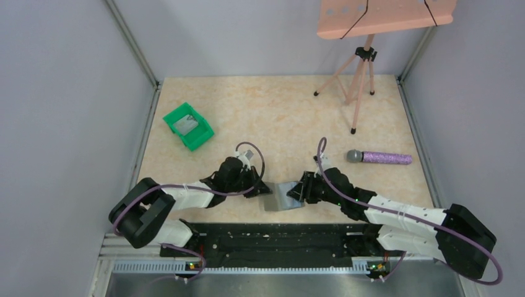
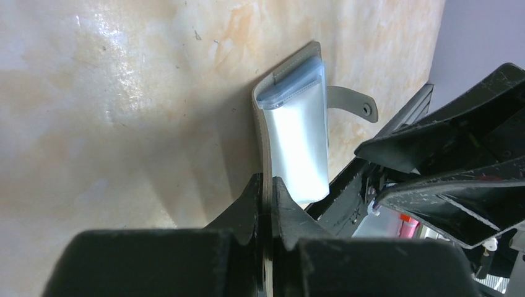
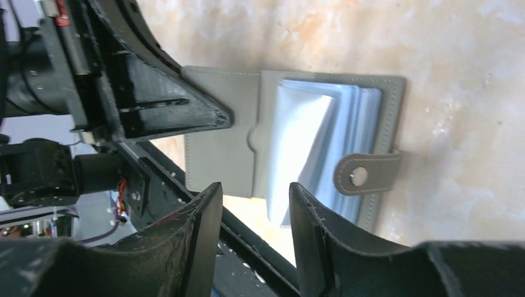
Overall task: Take the credit cards out of the card holder
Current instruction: Remove the credit card from the card holder.
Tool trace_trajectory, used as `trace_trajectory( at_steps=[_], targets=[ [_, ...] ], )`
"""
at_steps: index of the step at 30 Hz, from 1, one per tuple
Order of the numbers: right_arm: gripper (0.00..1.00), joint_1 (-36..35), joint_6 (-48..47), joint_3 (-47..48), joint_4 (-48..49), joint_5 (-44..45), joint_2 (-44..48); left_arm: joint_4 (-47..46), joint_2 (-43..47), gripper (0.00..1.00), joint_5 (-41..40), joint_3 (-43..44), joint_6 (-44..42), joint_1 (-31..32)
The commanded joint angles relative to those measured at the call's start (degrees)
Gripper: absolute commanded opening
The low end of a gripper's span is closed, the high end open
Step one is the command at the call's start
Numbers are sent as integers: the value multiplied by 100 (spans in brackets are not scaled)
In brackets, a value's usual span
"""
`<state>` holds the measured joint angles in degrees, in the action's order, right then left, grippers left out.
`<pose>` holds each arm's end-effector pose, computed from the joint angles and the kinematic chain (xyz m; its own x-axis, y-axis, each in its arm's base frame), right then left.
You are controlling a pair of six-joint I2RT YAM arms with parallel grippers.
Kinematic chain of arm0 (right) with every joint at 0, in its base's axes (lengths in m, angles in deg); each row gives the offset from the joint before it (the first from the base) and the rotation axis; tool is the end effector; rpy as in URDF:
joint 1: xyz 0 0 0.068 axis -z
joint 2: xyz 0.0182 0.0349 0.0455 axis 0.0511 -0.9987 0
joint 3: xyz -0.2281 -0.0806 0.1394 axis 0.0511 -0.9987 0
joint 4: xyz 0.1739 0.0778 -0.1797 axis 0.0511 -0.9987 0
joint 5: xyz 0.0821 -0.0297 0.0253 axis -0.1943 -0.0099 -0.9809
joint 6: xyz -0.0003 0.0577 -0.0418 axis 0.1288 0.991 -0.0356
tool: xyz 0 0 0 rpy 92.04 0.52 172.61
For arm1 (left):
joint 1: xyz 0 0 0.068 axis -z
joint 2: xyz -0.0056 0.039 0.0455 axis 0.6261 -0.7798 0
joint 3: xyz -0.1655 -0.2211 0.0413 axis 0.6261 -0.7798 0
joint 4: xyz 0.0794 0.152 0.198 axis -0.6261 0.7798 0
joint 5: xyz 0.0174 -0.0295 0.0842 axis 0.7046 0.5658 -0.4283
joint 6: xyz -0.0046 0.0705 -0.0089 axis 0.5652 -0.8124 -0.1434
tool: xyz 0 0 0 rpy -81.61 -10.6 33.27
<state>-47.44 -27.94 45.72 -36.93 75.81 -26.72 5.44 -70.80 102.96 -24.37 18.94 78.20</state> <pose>0.1360 0.1701 0.1657 -0.8181 0.2195 -0.5315 -0.2716 0.6671 0.6937 0.1852 -0.1809 0.1301 -0.9354 -0.2168 -0.2792 0.0961 0.6041 -0.7911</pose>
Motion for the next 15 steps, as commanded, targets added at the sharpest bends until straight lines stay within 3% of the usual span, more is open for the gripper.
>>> trace_trajectory(
  at_steps=[1,15],
  targets=[
    [46,-55,-150,119,-360,220,10,-24,89,0,-49,-79,-207,20],
    [45,-46,-166,174,-70,326,-690,-4,111,0,-47,-86,-257,43]
  ],
)
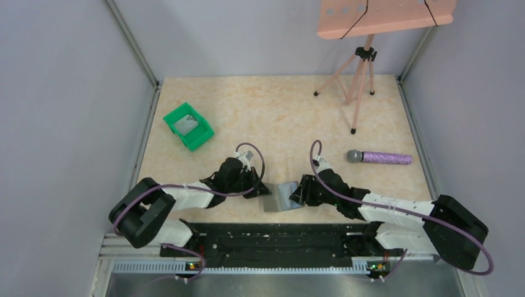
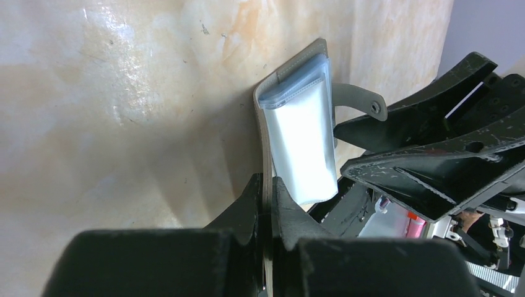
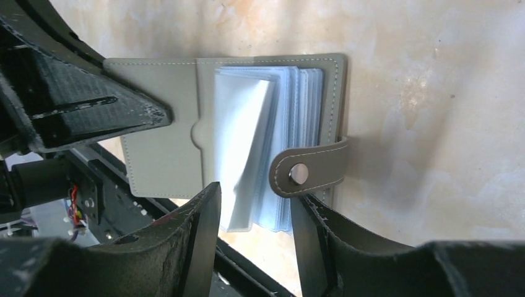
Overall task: Take the credit cards out of the card holder
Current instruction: Remove the credit card from the card holder.
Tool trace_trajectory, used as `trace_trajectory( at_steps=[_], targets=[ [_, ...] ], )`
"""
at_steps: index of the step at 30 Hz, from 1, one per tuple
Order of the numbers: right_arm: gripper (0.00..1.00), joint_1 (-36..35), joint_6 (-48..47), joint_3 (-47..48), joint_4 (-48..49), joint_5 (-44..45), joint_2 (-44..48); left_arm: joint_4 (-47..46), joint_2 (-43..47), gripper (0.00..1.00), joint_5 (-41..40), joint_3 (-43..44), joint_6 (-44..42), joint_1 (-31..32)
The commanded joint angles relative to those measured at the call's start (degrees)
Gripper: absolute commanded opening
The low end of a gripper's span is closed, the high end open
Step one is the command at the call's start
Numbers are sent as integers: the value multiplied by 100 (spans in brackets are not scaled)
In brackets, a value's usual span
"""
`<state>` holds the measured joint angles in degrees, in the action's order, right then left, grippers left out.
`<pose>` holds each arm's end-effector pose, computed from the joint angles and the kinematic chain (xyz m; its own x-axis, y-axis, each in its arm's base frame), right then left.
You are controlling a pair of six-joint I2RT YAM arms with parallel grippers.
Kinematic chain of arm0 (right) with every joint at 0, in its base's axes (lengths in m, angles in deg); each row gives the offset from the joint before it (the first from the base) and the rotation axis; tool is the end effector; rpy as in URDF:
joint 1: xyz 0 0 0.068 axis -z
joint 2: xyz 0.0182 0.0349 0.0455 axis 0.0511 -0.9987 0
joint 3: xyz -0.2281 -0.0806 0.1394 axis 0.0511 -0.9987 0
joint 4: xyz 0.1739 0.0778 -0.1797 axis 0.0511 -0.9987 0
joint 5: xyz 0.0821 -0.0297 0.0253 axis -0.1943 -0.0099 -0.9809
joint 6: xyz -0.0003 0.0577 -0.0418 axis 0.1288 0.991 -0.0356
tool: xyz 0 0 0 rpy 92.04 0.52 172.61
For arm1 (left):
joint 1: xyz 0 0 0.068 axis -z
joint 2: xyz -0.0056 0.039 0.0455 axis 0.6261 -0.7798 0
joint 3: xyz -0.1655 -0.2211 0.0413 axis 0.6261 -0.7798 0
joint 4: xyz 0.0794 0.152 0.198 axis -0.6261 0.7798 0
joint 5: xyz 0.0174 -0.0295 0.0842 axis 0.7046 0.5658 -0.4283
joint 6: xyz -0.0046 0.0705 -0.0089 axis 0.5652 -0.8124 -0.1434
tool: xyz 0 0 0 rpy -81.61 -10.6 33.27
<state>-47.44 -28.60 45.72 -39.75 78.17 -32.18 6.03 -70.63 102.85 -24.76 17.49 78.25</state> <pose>0.1380 0.1688 0.1413 -0.8473 0.1750 -0.5015 -0.2076 0.7601 0.6158 0.1832 -0.1794 0.1278 -0.9356 -0.1992 -0.2916 0.1114 0.6172 -0.7789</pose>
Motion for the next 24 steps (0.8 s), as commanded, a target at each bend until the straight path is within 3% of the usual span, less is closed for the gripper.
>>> trace_trajectory(
  at_steps=[1,18,24],
  targets=[
    [45,-50,-98,184,235,88,-192,-59,97,0,-36,-41,-113,41],
    [41,-50,163,58,1444,-648,-425,-195,14,0,-40,-31,-24,148],
    [40,-45,173,64,1597,-692,-632,42,198,11,-132,16,-3,147]
  ],
)
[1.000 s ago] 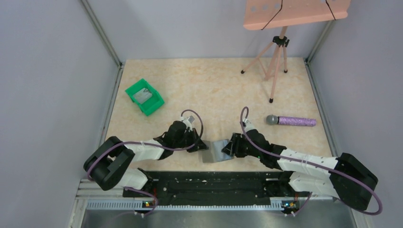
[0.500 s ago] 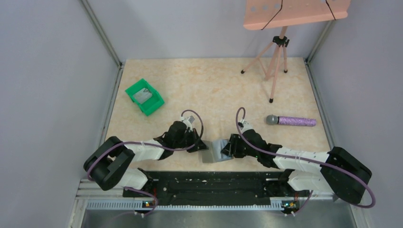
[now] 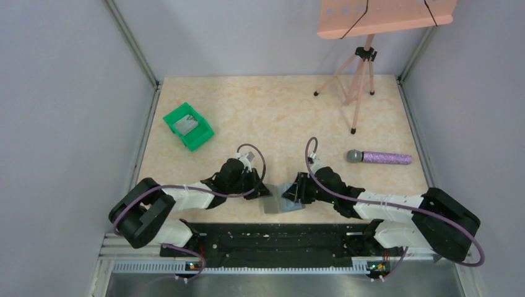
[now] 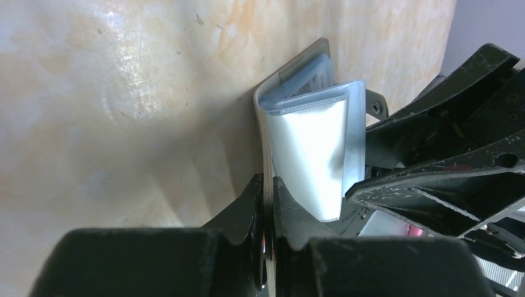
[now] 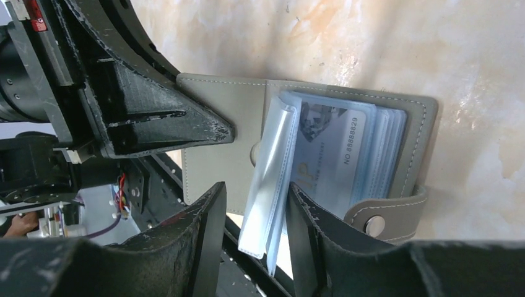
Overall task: Take the credit cards out of the card holder
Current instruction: Remove the credit card from the card holder.
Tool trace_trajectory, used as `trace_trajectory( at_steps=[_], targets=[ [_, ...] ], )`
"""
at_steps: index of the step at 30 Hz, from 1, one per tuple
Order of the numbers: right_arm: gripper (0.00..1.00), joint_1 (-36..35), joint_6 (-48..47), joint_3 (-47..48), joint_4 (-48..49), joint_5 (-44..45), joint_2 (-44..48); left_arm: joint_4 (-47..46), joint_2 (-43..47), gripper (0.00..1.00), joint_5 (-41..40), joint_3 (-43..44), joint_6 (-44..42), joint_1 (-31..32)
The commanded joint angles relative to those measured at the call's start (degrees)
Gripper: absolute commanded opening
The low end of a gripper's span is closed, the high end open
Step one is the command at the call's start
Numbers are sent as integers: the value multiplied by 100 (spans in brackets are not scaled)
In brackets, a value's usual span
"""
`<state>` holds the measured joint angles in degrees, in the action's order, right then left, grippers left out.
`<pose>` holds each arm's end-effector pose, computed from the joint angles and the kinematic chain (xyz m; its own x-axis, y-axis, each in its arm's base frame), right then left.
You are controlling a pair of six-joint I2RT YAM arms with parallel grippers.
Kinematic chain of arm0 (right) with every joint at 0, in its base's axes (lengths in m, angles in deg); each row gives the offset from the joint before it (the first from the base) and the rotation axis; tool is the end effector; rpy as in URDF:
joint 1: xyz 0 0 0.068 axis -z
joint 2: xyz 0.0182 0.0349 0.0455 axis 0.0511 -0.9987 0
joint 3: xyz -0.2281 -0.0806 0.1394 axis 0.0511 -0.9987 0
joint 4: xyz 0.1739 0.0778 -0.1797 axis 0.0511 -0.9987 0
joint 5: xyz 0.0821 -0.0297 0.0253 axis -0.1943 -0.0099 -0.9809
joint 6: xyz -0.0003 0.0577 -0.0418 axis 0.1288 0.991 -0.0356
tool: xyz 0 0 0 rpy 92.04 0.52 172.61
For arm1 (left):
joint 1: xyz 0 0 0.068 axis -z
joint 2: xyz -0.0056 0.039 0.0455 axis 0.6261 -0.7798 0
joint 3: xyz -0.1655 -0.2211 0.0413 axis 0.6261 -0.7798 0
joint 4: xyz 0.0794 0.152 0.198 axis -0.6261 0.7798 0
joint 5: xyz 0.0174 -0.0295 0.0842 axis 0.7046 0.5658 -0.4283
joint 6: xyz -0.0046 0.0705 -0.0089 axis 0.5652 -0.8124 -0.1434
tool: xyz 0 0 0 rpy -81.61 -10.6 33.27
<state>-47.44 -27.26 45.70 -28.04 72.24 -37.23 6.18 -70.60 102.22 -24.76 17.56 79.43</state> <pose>0.1444 0.1860 0.1456 -0.8537 0.1811 -0.4883 -0.2677 0.6516 0.7097 0.1799 -0.1826 0.1275 -0.9372 -0.1870 -0.2944 0.1196 0.6206 -0.7750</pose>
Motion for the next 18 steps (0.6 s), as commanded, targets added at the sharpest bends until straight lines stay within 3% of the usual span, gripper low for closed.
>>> trace_trajectory(
  at_steps=[1,6,18],
  targets=[
    [40,-49,56,48,471,-117,-145,69,233,12,-83,21,-20,29],
    [39,-47,86,57,732,-253,-169,220,312,17,-102,52,-52,29],
    [41,-133,63,184,1524,-798,-780,1280,912,53,-435,552,10,-41]
  ],
)
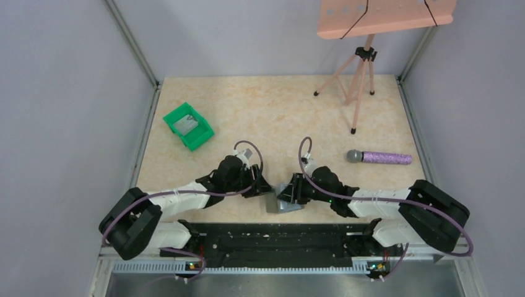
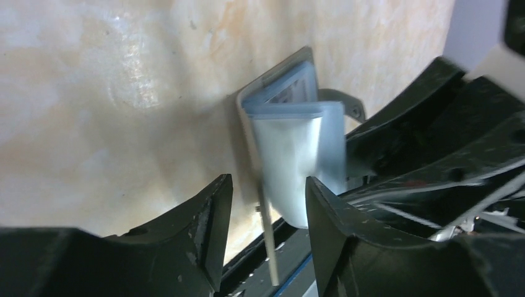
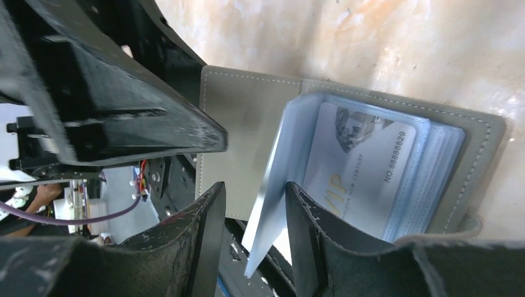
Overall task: Take the credit cards out of the card holder
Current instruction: Remove the credit card from the card holder.
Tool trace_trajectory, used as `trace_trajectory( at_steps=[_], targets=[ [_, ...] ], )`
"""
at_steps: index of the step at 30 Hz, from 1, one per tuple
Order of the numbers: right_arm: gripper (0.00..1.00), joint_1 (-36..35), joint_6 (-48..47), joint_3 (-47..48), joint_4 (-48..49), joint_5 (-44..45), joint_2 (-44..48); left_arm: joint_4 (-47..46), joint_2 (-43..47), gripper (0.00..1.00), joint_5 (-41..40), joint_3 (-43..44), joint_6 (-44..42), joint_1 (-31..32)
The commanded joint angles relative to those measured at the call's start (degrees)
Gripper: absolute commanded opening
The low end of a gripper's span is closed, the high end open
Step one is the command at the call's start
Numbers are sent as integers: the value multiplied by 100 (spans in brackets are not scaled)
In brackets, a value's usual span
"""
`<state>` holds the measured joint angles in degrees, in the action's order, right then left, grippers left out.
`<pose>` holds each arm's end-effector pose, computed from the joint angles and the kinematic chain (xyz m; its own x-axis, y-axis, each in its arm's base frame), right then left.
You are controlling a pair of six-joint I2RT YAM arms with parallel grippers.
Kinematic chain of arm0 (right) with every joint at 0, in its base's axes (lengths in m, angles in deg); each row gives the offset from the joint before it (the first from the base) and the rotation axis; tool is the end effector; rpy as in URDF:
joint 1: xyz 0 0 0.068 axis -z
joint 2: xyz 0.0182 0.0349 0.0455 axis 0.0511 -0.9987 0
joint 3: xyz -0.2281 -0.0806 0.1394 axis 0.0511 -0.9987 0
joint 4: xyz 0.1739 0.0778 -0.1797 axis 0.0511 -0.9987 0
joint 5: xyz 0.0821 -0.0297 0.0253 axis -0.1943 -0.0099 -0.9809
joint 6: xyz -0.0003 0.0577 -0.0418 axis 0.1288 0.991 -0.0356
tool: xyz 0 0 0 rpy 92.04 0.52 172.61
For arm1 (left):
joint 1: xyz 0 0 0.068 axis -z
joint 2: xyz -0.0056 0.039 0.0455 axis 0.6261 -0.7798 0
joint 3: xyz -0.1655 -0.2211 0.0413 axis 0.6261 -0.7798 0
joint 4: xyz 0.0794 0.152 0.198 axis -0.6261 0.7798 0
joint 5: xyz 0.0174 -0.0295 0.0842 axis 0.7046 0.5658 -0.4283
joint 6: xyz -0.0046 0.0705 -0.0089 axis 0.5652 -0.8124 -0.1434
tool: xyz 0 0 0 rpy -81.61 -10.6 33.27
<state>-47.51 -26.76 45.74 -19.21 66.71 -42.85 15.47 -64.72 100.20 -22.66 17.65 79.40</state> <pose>0.1477 0.1991 0.1422 -0.8704 0.1480 -0.4696 -0.3124 0.5712 0.7590 0.1769 -0.1774 0.1452 -0.9328 -0.2055 -0.2962 0.0975 0.6472 -0.7560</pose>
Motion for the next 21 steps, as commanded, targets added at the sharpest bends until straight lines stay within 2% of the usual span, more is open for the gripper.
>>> trace_trajectory(
  at_steps=[1,6,10,13,16,21],
  targets=[
    [41,-158,-4,202,704,-271,-273,464,389,54,-304,380,-9,-52],
    [41,-402,-182,434,880,-299,-523,851,581,56,-460,542,-73,-122],
    [47,-579,-345,682,721,-189,-747,970,558,56,-453,562,-65,-131],
    [48,-678,-454,860,519,-10,-992,1107,606,55,-541,622,-202,-144],
    [46,-686,-445,820,546,133,-1269,1475,655,51,-519,749,-455,-144],
    [42,-681,-398,721,711,233,-1531,2305,992,42,-936,1074,-812,-136]
  ],
)
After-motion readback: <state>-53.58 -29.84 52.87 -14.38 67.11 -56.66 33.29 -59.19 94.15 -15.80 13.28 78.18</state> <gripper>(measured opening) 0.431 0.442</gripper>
